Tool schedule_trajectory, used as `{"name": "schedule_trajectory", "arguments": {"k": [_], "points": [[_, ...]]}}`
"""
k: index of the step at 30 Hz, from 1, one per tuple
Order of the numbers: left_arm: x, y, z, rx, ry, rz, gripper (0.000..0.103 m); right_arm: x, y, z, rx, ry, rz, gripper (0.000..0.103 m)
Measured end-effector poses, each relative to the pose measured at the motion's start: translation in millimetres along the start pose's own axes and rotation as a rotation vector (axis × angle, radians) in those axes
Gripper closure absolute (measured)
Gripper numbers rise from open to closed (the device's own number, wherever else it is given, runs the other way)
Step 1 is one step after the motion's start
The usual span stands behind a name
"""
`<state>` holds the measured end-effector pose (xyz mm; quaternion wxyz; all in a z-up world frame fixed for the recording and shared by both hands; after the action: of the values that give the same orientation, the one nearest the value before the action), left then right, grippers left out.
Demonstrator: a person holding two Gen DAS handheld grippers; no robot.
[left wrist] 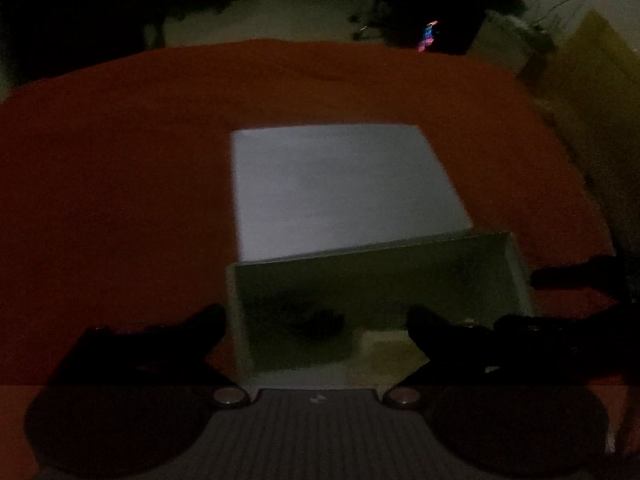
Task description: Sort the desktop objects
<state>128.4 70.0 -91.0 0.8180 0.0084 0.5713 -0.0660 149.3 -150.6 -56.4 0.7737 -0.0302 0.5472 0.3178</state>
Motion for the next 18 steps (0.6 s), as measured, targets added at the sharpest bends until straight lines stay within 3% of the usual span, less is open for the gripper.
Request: {"name": "schedule_trajectory", "arguments": {"k": [4,8,13,16,18], "points": [[-25.2,6.9,22.1,0.111,-0.093,0.065,0.004,-11.8,-15.4,2.2,0.032,0.015,-0.009,0.014],[-40.1,9.5,37.8,0.066,-0.162,0.074,0.000,-34.2,-28.4,5.5,0.070,-0.042,-0.080,0.009],[-31.3,1.3,71.7,-0.016,-0.317,-0.066,0.000,-63.0,-41.7,11.4,0.145,-0.162,-0.100,0.000],[-12.8,2.5,94.9,-0.029,-0.435,-0.074,0.000,-70.8,-51.6,16.8,0.201,-0.220,-0.103,0.000],[5.4,7.4,107.5,-0.020,-0.446,-0.062,0.000,-64.4,-59.4,28.8,0.210,-0.210,-0.133,0.000]]}}
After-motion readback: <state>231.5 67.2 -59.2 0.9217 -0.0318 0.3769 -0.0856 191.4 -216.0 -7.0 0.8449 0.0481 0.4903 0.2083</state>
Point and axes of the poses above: each gripper's, at about its wrist camera, not at the fingertips, and x roughly the way its jaws point, y to its left, z to its top, the point moved 5 cm from there along x, roughly the way its jaws point, and after that the axes turned 4 degrees about y, right-handed, at the moved point
